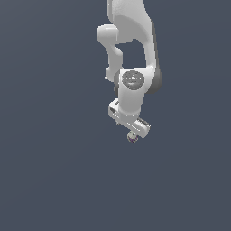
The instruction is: Pick up the object and move it to a goal position.
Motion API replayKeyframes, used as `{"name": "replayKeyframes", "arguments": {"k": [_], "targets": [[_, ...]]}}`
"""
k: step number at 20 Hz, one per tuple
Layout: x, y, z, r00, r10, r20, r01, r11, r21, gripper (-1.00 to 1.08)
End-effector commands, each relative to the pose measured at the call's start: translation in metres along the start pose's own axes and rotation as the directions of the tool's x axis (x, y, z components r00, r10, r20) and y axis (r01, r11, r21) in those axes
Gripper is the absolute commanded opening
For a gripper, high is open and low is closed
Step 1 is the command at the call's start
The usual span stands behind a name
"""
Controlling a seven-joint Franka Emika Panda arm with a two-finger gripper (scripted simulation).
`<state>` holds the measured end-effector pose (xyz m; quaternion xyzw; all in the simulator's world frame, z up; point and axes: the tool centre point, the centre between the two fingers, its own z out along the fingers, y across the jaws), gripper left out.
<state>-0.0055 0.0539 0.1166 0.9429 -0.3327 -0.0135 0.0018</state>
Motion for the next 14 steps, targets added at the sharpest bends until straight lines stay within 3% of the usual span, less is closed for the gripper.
{"name": "replayKeyframes", "arguments": {"k": [1, 7, 14], "targets": [[-0.003, -0.003, 0.003, 0.998, 0.064, -0.001, -0.064, 0.998, 0.002, 1.0], [-0.008, -0.011, 0.01, 0.977, 0.212, -0.005, -0.212, 0.977, 0.006, 1.0], [-0.015, -0.019, 0.018, 0.925, 0.379, -0.008, -0.379, 0.925, 0.012, 1.0]]}}
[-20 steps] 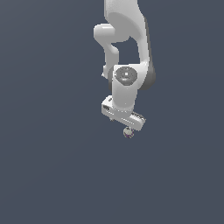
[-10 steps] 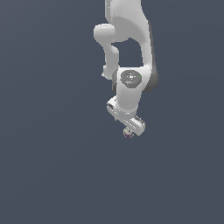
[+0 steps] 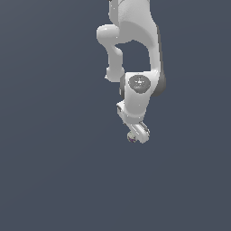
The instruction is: Pick up the object and move it to a goal position.
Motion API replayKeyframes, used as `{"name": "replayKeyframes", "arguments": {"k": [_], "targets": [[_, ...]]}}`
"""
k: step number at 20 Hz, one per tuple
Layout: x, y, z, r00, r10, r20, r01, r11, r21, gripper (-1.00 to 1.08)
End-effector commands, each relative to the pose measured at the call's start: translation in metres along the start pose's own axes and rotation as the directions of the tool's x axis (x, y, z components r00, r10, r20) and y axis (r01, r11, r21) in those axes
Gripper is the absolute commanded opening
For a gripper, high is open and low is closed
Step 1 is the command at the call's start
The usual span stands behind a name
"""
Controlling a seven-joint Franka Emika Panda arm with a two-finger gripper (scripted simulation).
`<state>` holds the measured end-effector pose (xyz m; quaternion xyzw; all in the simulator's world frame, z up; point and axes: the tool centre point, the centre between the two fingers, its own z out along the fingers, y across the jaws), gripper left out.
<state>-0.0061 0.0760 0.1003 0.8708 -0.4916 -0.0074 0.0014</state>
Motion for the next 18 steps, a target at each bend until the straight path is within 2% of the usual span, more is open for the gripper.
{"name": "replayKeyframes", "arguments": {"k": [1, 9, 18], "targets": [[-0.003, -0.002, 0.003, 0.998, 0.064, -0.002, -0.064, 0.998, 0.002, 1.0], [-0.012, -0.006, 0.01, 0.975, 0.224, -0.006, -0.224, 0.975, 0.008, 1.0], [-0.016, -0.009, 0.014, 0.952, 0.306, -0.008, -0.306, 0.952, 0.013, 1.0]]}}
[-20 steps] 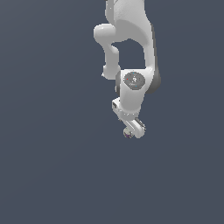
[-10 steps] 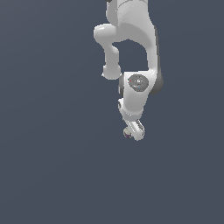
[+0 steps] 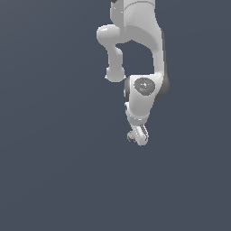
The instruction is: Pick up the object and move it to a goal position.
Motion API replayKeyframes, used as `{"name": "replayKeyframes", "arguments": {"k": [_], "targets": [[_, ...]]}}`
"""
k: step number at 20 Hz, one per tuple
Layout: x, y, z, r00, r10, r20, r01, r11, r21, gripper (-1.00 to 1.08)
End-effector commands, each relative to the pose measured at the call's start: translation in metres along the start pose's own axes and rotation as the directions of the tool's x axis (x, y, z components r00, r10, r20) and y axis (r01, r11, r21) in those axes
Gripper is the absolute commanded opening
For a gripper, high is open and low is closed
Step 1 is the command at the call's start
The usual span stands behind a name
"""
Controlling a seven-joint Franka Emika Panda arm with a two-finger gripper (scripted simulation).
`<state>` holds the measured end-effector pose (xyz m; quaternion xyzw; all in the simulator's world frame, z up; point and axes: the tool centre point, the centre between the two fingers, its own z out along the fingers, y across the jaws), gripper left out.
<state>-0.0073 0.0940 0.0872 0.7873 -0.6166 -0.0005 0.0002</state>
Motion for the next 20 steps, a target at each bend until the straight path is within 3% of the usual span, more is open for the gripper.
{"name": "replayKeyframes", "arguments": {"k": [1, 8, 20], "targets": [[-0.001, 0.0, 0.0, 1.0, 0.014, 0.0, -0.014, 1.0, 0.001, 1.0], [-0.001, 0.0, 0.006, 1.0, 0.012, 0.0, -0.012, 1.0, 0.001, 1.0], [-0.001, 0.0, 0.051, 1.0, 0.016, -0.001, -0.016, 1.0, 0.001, 1.0]]}}
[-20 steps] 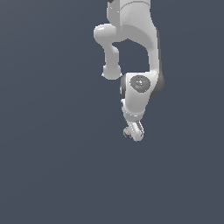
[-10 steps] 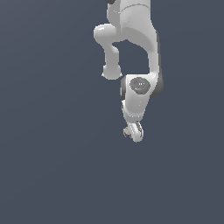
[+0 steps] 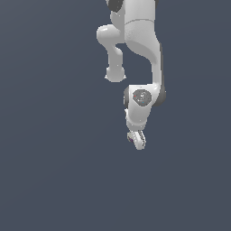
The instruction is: Pick up the object and move it to a goal position.
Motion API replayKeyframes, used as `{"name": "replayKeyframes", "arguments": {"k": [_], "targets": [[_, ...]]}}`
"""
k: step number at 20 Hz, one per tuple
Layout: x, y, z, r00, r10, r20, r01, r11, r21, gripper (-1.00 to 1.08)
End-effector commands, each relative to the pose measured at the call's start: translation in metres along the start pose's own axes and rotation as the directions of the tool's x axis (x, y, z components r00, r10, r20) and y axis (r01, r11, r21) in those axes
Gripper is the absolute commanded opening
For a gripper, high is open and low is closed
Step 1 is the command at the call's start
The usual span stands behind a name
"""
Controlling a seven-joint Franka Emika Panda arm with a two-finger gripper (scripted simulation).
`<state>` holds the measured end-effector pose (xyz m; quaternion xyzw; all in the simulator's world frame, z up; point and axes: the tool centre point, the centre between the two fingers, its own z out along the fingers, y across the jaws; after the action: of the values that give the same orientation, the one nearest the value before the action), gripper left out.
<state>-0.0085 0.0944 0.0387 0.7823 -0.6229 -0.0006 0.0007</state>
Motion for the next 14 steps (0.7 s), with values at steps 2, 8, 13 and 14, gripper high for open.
{"name": "replayKeyframes", "arguments": {"k": [2, 8, 13, 14], "targets": [[-0.0001, -0.001, 0.0022, 1.0, 0.0, 0.0, 0.0, 1.0, 0.002, -1.0], [-0.0001, -0.001, 0.0022, 1.0, 0.0, 0.0, 0.0, 1.0, 0.002, -1.0], [0.0, -0.0015, 0.0012, 1.0, 0.0, 0.0, 0.0, 1.0, 0.003, -1.0], [-0.0004, -0.0018, 0.0003, 1.0, 0.0, 0.0, 0.0, 1.0, 0.003, -1.0]]}}
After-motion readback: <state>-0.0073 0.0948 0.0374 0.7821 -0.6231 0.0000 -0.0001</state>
